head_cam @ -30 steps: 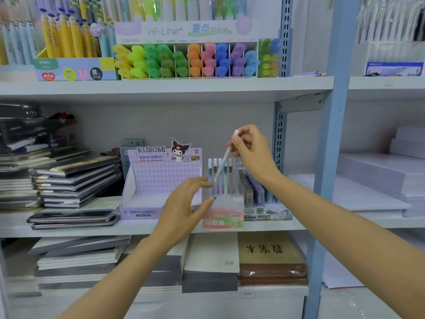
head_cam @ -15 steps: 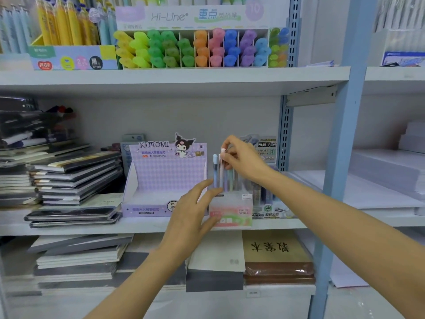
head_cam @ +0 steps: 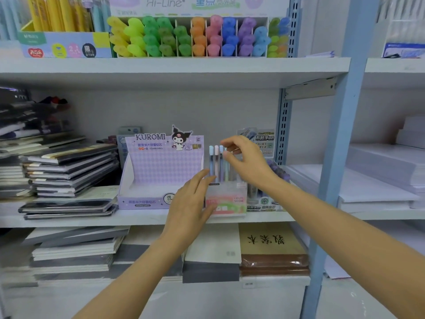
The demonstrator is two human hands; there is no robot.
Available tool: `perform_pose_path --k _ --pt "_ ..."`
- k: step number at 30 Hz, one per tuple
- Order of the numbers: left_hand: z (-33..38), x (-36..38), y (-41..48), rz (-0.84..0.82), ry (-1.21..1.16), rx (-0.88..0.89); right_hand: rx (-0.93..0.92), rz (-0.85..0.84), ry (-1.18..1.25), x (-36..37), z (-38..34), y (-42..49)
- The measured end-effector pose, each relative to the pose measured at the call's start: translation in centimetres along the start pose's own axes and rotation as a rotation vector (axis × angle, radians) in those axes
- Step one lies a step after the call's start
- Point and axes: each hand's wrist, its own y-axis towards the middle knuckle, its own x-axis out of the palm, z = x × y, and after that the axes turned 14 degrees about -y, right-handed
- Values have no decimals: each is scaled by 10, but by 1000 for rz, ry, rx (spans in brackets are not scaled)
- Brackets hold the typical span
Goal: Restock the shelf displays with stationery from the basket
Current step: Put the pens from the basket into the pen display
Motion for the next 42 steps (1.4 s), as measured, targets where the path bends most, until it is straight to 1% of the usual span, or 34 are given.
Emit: perform_pose_path --k 3,5,7,10,12,14,16,18,20,24,26,28,29,31,34,38,39,40,42 --pt "8 1 -6 83 -11 8 -78 90 79 -11 -13 -36" --pt "12 6 -20 197 -9 37 -110 84 145 -13 -20 -66" --pt "12 16 -41 265 14 68 -137 0 205 -5 -26 -100" --pt "3 42 -87 226 -7 63 -125 -172 253 29 -27 -152" --pt "-6 63 -123 155 -61 6 -80 -286 251 61 -22 -187" --pt "-15 87 -163 80 -110 -93 2 -413 265 97 -11 -223" --pt "-27 110 -210 -25 -144 -247 91 -553 269 133 3 -258" --pt "-39 129 -261 -183 -185 -423 134 -726 253 165 18 -293" --pt "-50 146 -309 -371 -193 -559 131 -900 210 192 33 -327" --pt "-63 166 -386 -750 -134 -767 111 -1208 145 231 52 -396" --pt "-66 170 -408 -850 -137 -809 72 -1313 125 241 55 -424" --pt "-67 175 -423 -880 -136 -811 9 -1386 104 250 56 -447" --pt "-68 176 -427 -869 -132 -808 -32 -1417 78 254 56 -456" --pt "-70 180 -432 -806 -125 -793 -98 -1438 19 261 53 -472" --pt "-71 184 -433 -664 -181 -788 -209 -1364 -57 272 46 -488" --pt "-72 186 -433 -593 -171 -763 -233 -1247 14 281 43 -491" --pt "-72 186 -432 -577 -169 -759 -183 -1219 40 281 45 -487" --pt "-72 187 -430 -552 -168 -746 -71 -1182 80 281 46 -481" --pt "-70 190 -423 -483 -199 -745 227 -1087 204 279 51 -461"
